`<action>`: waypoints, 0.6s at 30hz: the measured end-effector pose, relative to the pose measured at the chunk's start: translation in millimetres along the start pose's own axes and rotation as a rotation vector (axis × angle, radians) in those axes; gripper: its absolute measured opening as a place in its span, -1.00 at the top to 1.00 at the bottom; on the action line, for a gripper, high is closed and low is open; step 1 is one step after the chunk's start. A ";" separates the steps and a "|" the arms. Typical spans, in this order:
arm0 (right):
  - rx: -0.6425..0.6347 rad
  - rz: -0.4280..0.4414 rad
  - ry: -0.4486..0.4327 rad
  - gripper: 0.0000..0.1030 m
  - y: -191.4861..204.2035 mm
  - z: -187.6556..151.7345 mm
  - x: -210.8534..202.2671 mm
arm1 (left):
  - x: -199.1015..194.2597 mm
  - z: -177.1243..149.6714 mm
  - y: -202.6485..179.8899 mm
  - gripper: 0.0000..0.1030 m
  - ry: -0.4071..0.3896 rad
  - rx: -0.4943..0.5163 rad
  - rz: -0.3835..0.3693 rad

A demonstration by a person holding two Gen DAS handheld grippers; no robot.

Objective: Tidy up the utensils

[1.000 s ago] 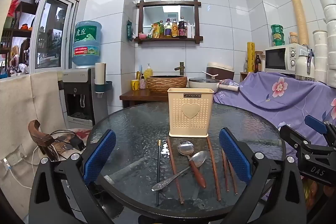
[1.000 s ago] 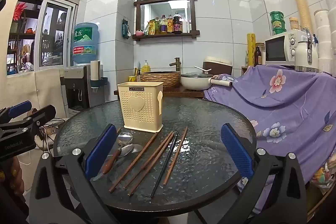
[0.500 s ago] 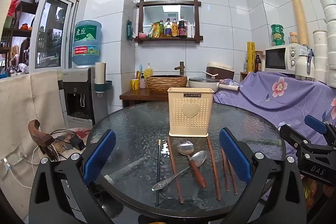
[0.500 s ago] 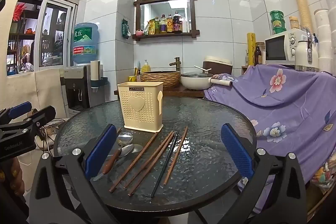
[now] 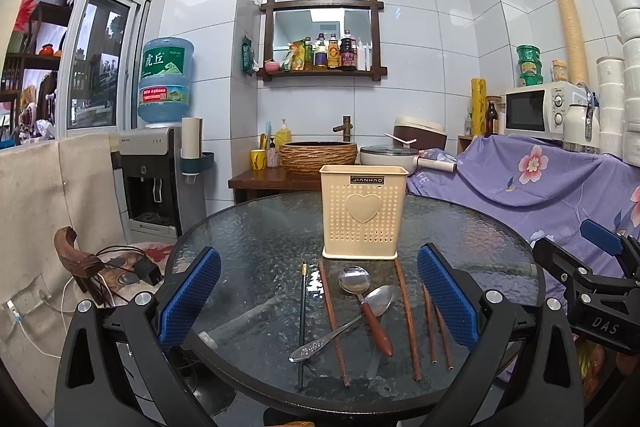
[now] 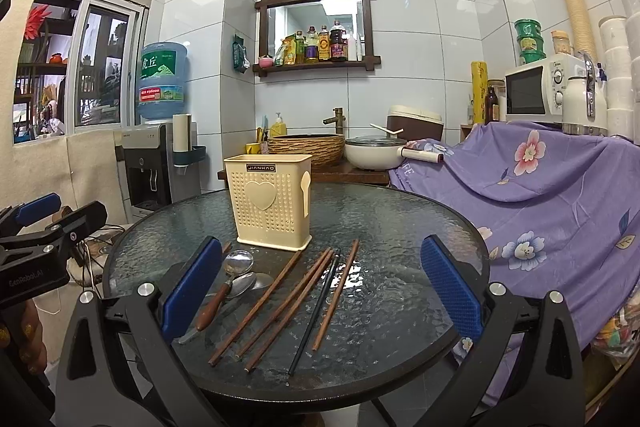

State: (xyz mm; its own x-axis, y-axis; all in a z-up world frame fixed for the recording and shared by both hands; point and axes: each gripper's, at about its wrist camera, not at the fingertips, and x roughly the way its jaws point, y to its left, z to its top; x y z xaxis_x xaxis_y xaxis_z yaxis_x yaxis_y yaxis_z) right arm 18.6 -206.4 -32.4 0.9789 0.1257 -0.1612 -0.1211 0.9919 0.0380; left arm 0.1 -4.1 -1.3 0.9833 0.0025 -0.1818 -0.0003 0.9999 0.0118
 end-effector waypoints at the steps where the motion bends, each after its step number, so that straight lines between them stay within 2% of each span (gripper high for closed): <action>1: 0.002 0.001 0.001 -0.91 -0.3 1.1 -0.4 | 0.0 -0.1 -0.2 -0.88 0.000 0.001 0.000; 18: 0.003 0.003 0.002 -0.91 -1.6 2.4 -0.5 | -0.1 -5.7 -0.8 -0.88 0.002 0.000 0.000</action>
State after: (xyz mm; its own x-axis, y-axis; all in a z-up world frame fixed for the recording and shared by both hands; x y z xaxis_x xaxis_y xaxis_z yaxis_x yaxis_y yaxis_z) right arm 18.7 -208.1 -30.0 0.9782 0.1290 -0.1626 -0.1237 0.9914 0.0420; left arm -1.1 -4.8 -6.9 0.9829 0.0024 -0.1841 -0.0002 0.9999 0.0119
